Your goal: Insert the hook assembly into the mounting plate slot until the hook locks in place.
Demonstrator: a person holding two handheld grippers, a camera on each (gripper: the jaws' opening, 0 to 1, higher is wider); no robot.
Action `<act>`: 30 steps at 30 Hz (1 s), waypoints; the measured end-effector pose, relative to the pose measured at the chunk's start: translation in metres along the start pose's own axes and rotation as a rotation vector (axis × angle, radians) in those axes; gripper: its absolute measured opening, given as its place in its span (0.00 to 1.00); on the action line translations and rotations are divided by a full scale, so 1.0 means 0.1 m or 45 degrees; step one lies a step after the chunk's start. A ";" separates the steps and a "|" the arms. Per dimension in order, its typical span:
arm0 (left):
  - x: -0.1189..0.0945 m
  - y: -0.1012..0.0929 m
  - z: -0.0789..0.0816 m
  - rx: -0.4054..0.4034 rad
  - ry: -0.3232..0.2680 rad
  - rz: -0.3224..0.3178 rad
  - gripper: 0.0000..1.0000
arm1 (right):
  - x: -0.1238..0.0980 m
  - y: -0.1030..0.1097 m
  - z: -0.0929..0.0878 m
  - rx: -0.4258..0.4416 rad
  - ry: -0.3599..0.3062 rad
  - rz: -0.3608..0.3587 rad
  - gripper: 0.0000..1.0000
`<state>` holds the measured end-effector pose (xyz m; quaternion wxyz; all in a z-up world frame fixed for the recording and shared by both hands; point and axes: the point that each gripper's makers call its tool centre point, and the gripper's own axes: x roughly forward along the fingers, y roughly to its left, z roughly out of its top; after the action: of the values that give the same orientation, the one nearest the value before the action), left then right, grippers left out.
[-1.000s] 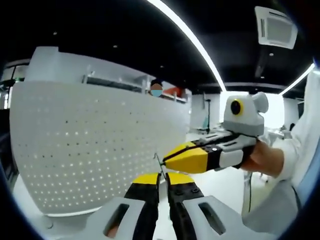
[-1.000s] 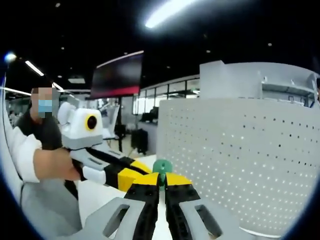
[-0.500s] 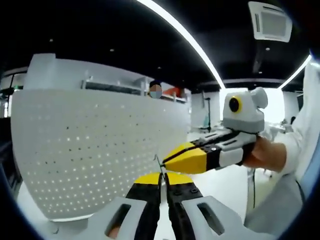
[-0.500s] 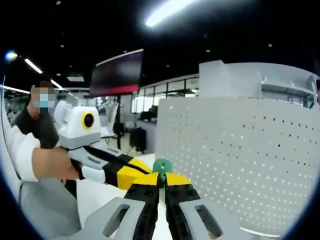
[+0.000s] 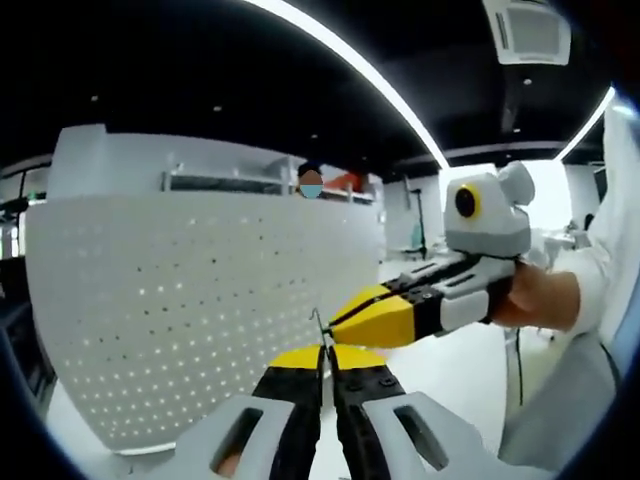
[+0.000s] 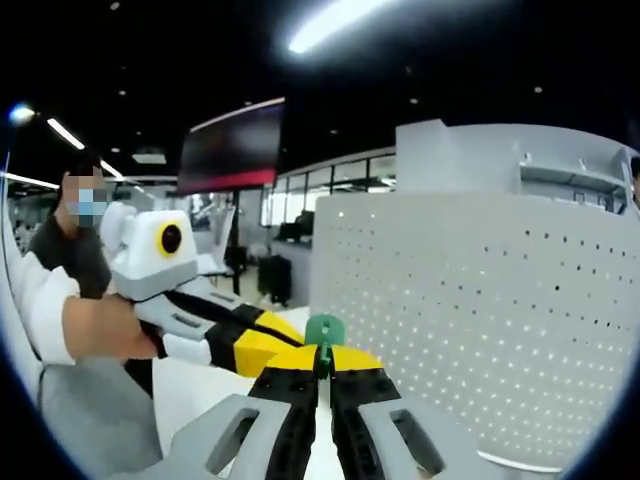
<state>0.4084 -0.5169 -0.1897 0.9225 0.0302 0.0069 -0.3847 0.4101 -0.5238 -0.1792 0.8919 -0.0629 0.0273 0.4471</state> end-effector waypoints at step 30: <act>-0.04 0.04 -0.04 -0.032 0.011 0.024 0.48 | -0.10 -0.33 0.06 -0.009 -0.041 -0.173 0.01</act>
<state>0.4083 -0.5111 -0.1937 0.9264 0.0202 0.0156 -0.3758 0.4307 -0.5502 -0.1693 0.9202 -0.0605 0.0069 0.3866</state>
